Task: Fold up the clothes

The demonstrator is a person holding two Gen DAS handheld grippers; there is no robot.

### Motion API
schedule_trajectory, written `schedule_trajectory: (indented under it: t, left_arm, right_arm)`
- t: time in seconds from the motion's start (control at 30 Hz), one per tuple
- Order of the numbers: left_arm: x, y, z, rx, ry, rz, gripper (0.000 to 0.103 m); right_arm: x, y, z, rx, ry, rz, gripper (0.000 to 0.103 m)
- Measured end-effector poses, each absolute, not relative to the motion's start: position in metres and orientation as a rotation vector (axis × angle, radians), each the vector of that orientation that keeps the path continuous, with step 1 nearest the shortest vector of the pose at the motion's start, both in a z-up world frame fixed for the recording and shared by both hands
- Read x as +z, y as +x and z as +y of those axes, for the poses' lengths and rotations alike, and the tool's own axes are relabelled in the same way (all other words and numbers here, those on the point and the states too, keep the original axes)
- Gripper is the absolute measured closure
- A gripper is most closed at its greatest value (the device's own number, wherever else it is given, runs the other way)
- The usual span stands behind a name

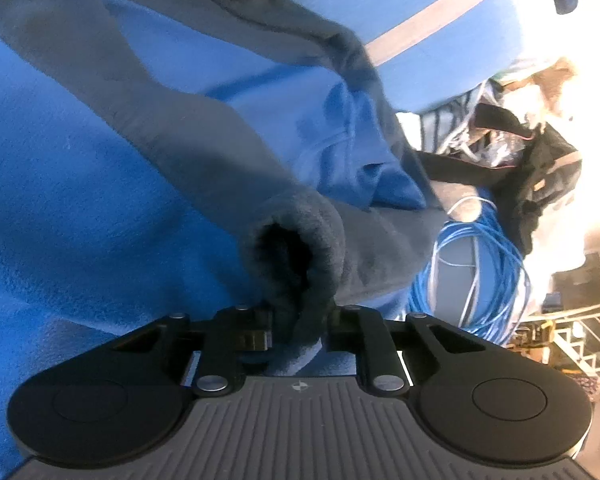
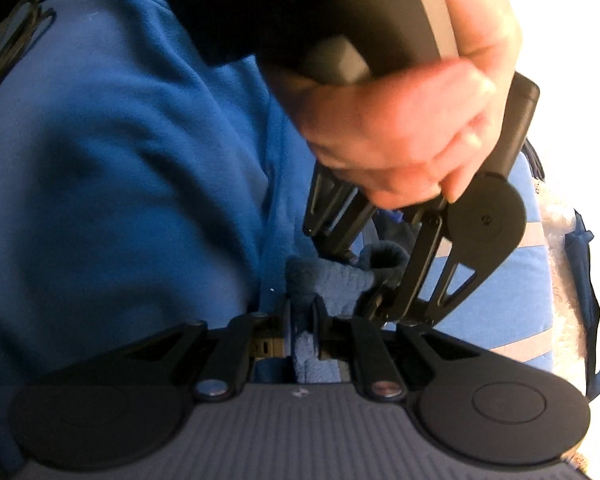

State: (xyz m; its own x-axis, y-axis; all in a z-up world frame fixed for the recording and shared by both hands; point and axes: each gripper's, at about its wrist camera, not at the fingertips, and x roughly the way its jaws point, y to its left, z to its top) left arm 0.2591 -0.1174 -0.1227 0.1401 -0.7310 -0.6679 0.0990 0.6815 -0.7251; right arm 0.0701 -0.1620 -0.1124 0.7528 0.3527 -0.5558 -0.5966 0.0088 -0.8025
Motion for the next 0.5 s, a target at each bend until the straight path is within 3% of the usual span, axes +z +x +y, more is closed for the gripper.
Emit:
schedule_trajectory:
  t: [0.5]
  left_arm:
    - [-0.109,0.264,-0.112,-0.671,-0.596,1.244,0.086]
  right_arm:
    - [-0.082,0.089,-0.164,0.719,-1.153,0.305,0.092]
